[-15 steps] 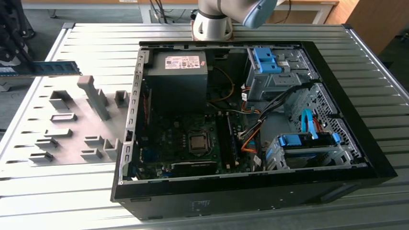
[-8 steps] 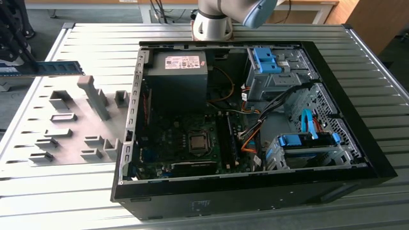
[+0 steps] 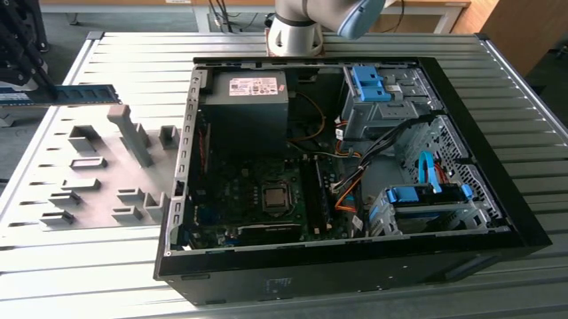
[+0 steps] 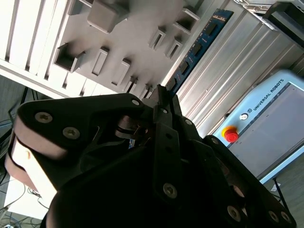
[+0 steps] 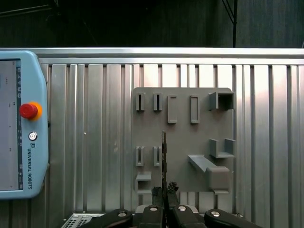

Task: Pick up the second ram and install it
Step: 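Pick up the second ram and move it above second insertion slot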

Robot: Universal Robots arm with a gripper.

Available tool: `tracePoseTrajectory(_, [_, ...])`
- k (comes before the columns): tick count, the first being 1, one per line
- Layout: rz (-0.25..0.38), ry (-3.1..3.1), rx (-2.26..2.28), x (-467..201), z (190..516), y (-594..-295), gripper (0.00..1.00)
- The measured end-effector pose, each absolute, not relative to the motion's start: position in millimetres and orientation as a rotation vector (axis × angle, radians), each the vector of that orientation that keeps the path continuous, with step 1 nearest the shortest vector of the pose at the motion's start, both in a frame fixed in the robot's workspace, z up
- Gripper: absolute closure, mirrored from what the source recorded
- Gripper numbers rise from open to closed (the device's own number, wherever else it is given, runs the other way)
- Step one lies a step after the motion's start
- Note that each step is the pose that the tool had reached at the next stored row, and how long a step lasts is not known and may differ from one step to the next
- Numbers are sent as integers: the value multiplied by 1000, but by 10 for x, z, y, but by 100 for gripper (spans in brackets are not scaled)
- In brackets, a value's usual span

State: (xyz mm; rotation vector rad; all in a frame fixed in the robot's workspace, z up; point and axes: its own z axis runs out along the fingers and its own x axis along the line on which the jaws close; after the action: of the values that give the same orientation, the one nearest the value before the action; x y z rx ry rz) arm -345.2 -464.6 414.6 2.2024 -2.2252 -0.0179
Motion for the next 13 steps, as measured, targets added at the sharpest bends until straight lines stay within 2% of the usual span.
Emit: tracePoseTrajectory(13, [-18,-2225,2202,-3367,4146,-4646,86])
